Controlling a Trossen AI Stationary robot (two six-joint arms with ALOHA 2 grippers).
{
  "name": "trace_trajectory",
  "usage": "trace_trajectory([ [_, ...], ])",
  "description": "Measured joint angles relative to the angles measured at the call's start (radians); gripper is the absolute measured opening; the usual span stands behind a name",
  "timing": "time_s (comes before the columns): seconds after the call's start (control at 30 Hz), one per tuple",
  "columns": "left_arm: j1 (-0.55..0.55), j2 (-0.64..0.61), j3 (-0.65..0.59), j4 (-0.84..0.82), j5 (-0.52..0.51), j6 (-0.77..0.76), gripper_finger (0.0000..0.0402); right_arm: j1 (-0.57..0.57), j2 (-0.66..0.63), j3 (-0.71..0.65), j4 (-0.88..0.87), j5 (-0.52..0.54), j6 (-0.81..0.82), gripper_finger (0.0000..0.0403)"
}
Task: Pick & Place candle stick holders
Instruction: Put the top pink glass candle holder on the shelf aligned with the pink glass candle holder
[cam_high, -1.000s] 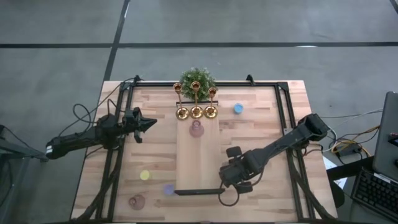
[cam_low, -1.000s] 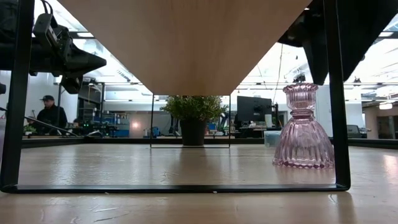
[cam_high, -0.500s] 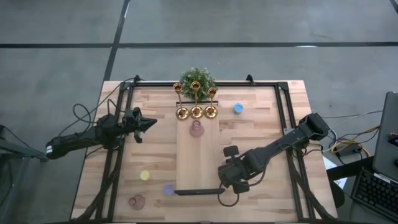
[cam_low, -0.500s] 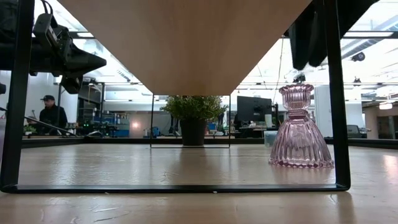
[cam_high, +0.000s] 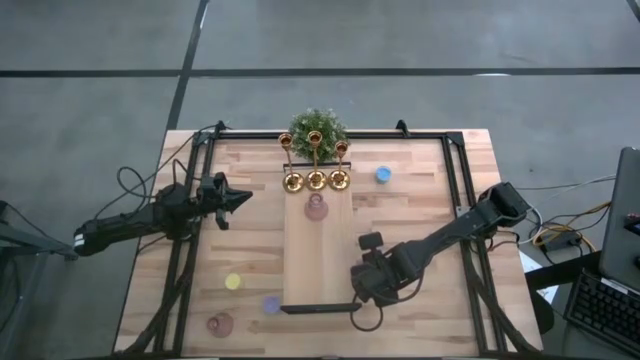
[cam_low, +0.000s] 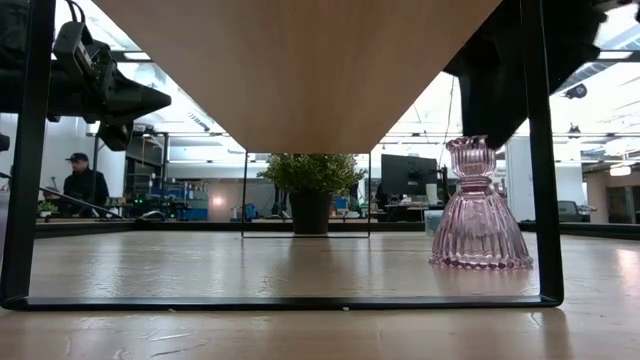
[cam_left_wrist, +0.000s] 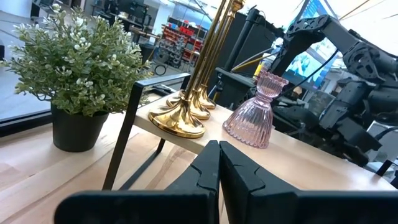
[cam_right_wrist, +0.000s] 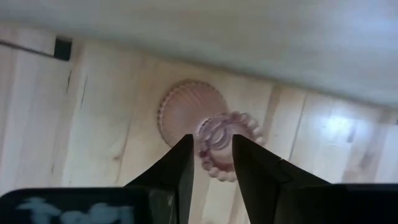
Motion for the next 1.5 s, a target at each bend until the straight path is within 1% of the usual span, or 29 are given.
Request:
trace_trajectory([
  [0.2,0.0,0.0,0.0,0.0,0.0,0.0,0.001,0.001,0.0,-0.043,0.012,-0.01,0.006,0.0099],
  [0.37,0.0,0.0,0.0,0.0,0.0,0.0,0.001,-0.003,-0.005,-0.08,0.045,-0.055,0.028,0.007],
  [0.53,0.0,0.0,0.0,0.0,0.0,0.0,0.001,-0.002,-0.007,-0.065,0.017,-0.065,0.065,0.0025],
  [0.67,0.0,0.0,0.0,0.0,0.0,0.0,0.001,-0.005,-0.003,-0.031,-0.019,-0.086,0.076,0.0024],
  [0.77,0.0,0.0,0.0,0.0,0.0,0.0,0.001,-0.005,-0.002,-0.004,-0.097,-0.099,0.089,0.0022],
  [0.93,0.0,0.0,0.0,0.0,0.0,0.0,0.001,-0.006,-0.023,0.037,-0.244,-0.092,0.107,0.0021],
  [1.2,0.0,0.0,0.0,0.0,0.0,0.0,0.001,-0.012,-0.108,0.116,-0.378,-0.078,0.112,0.002],
  [1.37,0.0,0.0,0.0,0.0,0.0,0.0,0.001,-0.046,-0.139,0.205,-0.496,-0.022,0.124,0.002],
  [1.5,0.0,0.0,0.0,0.0,0.0,0.0,0.001,-0.086,-0.138,0.318,-0.561,0.022,0.109,0.002],
])
